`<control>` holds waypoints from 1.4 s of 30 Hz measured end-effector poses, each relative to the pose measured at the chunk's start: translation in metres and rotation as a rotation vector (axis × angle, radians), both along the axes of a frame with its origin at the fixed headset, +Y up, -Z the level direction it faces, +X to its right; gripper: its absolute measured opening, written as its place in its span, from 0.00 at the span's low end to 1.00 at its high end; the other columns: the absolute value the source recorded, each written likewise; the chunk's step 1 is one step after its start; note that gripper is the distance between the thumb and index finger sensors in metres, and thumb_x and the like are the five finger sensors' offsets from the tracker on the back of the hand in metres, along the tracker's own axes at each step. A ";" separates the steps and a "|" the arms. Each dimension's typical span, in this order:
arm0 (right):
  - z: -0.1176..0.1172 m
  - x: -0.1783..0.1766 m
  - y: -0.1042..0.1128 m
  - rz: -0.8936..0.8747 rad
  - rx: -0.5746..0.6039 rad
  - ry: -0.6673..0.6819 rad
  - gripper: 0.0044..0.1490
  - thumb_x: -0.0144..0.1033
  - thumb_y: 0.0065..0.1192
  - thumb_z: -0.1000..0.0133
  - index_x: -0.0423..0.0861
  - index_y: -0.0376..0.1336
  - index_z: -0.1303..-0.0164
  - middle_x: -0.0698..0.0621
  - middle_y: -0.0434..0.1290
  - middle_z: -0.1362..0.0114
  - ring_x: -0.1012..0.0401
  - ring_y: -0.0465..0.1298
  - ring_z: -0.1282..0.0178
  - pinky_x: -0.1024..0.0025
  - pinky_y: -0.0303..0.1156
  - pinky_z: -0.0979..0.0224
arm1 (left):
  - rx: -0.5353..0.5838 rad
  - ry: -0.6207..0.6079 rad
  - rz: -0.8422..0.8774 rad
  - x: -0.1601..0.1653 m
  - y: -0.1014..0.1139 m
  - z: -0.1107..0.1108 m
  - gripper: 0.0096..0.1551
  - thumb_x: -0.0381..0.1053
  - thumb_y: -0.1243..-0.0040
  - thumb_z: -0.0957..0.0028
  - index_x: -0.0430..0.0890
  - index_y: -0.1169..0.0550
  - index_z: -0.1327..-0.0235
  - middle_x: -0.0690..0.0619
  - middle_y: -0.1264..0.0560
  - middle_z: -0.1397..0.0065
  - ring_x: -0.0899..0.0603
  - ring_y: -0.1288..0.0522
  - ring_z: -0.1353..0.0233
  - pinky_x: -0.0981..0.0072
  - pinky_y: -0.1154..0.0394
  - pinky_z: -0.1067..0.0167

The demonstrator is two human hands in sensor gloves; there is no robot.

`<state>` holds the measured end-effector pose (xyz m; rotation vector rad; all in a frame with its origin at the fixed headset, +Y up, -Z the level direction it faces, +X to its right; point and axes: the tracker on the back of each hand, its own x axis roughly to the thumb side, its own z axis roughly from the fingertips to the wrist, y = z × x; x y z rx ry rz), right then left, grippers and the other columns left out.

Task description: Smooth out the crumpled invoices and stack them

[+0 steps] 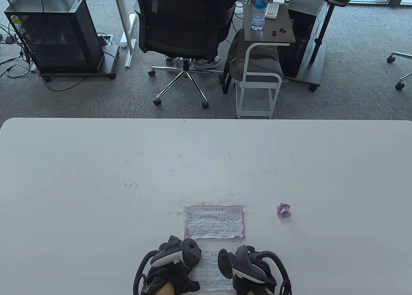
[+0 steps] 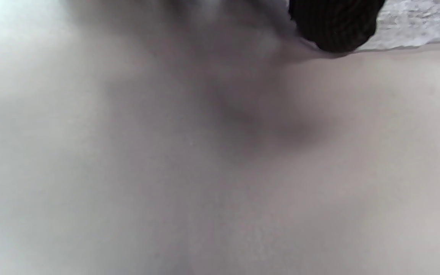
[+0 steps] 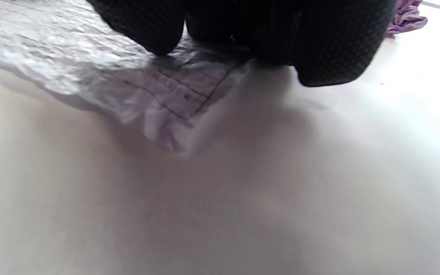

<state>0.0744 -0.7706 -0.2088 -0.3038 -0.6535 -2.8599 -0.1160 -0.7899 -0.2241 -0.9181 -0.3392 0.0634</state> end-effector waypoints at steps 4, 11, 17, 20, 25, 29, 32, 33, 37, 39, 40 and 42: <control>-0.002 0.009 0.001 -0.030 -0.005 -0.028 0.30 0.37 0.55 0.38 0.34 0.54 0.31 0.29 0.56 0.23 0.40 0.66 0.32 0.52 0.77 0.42 | 0.000 0.003 0.003 0.000 0.000 0.000 0.53 0.61 0.43 0.42 0.56 0.66 0.26 0.34 0.79 0.29 0.15 0.76 0.32 0.25 0.60 0.36; -0.005 0.027 0.008 -0.145 0.003 -0.065 0.30 0.38 0.55 0.38 0.35 0.57 0.30 0.29 0.55 0.22 0.39 0.65 0.31 0.48 0.74 0.40 | -0.002 0.008 0.016 -0.002 -0.001 0.000 0.53 0.61 0.43 0.42 0.56 0.66 0.26 0.34 0.79 0.30 0.15 0.77 0.32 0.24 0.61 0.37; -0.001 0.022 0.027 -0.395 0.190 0.101 0.36 0.48 0.58 0.39 0.39 0.57 0.28 0.31 0.56 0.22 0.41 0.67 0.31 0.46 0.73 0.39 | -0.005 0.010 0.020 -0.002 -0.001 -0.001 0.53 0.61 0.43 0.42 0.56 0.65 0.26 0.34 0.79 0.30 0.15 0.77 0.33 0.24 0.61 0.37; 0.006 0.004 0.026 -0.460 0.146 0.281 0.35 0.48 0.57 0.39 0.41 0.56 0.27 0.32 0.54 0.21 0.41 0.65 0.29 0.44 0.72 0.37 | -0.006 0.008 0.022 -0.002 -0.001 -0.001 0.53 0.61 0.43 0.42 0.56 0.66 0.26 0.34 0.79 0.30 0.15 0.77 0.33 0.24 0.61 0.37; 0.024 -0.033 0.017 -0.329 0.056 0.535 0.34 0.49 0.56 0.39 0.45 0.56 0.27 0.36 0.54 0.19 0.41 0.63 0.27 0.42 0.70 0.35 | -0.008 0.010 0.025 -0.003 -0.001 -0.001 0.53 0.61 0.43 0.42 0.56 0.66 0.26 0.34 0.79 0.30 0.15 0.77 0.33 0.24 0.61 0.37; 0.031 -0.045 0.010 -0.309 -0.030 0.623 0.34 0.50 0.56 0.39 0.46 0.55 0.26 0.38 0.54 0.19 0.42 0.63 0.26 0.43 0.70 0.34 | -0.008 0.009 0.026 -0.003 -0.001 -0.001 0.53 0.61 0.43 0.42 0.56 0.66 0.26 0.34 0.79 0.30 0.15 0.77 0.33 0.24 0.61 0.37; 0.031 -0.043 0.002 -0.411 -0.219 0.531 0.34 0.49 0.57 0.38 0.43 0.56 0.26 0.38 0.54 0.19 0.39 0.57 0.26 0.40 0.65 0.33 | -0.008 0.011 0.028 -0.002 -0.001 -0.001 0.53 0.60 0.42 0.41 0.56 0.66 0.26 0.34 0.79 0.30 0.15 0.77 0.33 0.24 0.61 0.37; 0.030 -0.042 0.003 -0.410 -0.229 0.509 0.35 0.48 0.57 0.38 0.43 0.56 0.26 0.39 0.52 0.18 0.40 0.55 0.25 0.40 0.63 0.32 | -0.008 0.011 0.029 -0.002 -0.001 -0.001 0.53 0.60 0.42 0.41 0.56 0.66 0.26 0.34 0.79 0.30 0.15 0.77 0.33 0.24 0.61 0.37; 0.023 -0.038 0.004 -0.388 -0.229 0.507 0.31 0.50 0.55 0.37 0.46 0.58 0.28 0.43 0.56 0.20 0.43 0.58 0.26 0.44 0.65 0.32 | -0.012 0.010 0.025 -0.002 -0.001 -0.001 0.53 0.61 0.43 0.41 0.56 0.66 0.26 0.34 0.79 0.30 0.15 0.77 0.33 0.24 0.61 0.37; 0.020 -0.035 0.004 -0.407 -0.233 0.466 0.30 0.50 0.56 0.37 0.46 0.61 0.30 0.43 0.59 0.22 0.44 0.60 0.28 0.43 0.65 0.33 | -0.014 0.013 0.028 -0.002 -0.001 -0.001 0.53 0.61 0.43 0.41 0.56 0.66 0.26 0.34 0.79 0.30 0.15 0.77 0.33 0.24 0.61 0.37; 0.019 -0.034 0.005 -0.403 -0.235 0.458 0.29 0.50 0.56 0.37 0.47 0.62 0.31 0.44 0.60 0.23 0.44 0.61 0.29 0.43 0.66 0.33 | -0.014 0.014 0.028 -0.002 -0.001 -0.001 0.53 0.61 0.43 0.41 0.56 0.66 0.26 0.34 0.79 0.30 0.15 0.77 0.33 0.24 0.61 0.37; 0.016 -0.030 0.006 -0.397 -0.236 0.431 0.27 0.50 0.56 0.37 0.47 0.63 0.34 0.45 0.64 0.26 0.45 0.64 0.31 0.42 0.67 0.35 | -0.014 0.013 0.027 -0.002 -0.001 -0.001 0.53 0.61 0.43 0.41 0.56 0.66 0.26 0.34 0.79 0.30 0.15 0.77 0.33 0.24 0.61 0.37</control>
